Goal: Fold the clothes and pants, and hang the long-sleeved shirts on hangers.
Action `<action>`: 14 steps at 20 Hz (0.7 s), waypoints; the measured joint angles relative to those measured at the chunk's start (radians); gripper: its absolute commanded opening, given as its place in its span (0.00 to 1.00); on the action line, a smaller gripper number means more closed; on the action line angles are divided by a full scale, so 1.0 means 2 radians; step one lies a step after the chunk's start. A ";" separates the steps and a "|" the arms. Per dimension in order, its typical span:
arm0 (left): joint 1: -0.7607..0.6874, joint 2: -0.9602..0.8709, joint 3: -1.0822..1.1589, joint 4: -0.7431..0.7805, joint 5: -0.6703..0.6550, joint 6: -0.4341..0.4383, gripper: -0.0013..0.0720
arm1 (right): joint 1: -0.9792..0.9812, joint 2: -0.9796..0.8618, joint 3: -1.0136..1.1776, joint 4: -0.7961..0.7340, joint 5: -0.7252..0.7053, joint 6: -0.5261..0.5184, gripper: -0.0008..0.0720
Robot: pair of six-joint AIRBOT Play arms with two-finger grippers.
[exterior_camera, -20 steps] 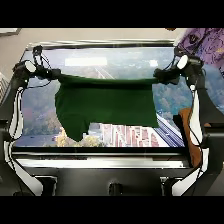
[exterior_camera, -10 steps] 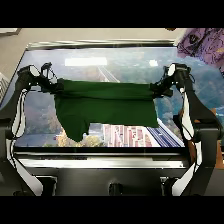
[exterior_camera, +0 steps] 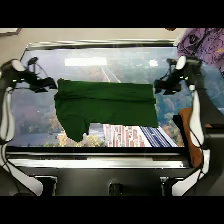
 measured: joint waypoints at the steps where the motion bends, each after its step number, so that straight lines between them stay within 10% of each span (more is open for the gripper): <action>1: 0.017 0.024 -0.036 -0.014 -0.003 0.004 0.99 | -0.015 0.019 -0.017 0.009 0.001 -0.015 0.66; 14: 0.096 0.277 -0.604 -0.278 0.136 0.099 0.99 | -0.118 0.163 -0.254 0.180 -0.038 -0.086 0.66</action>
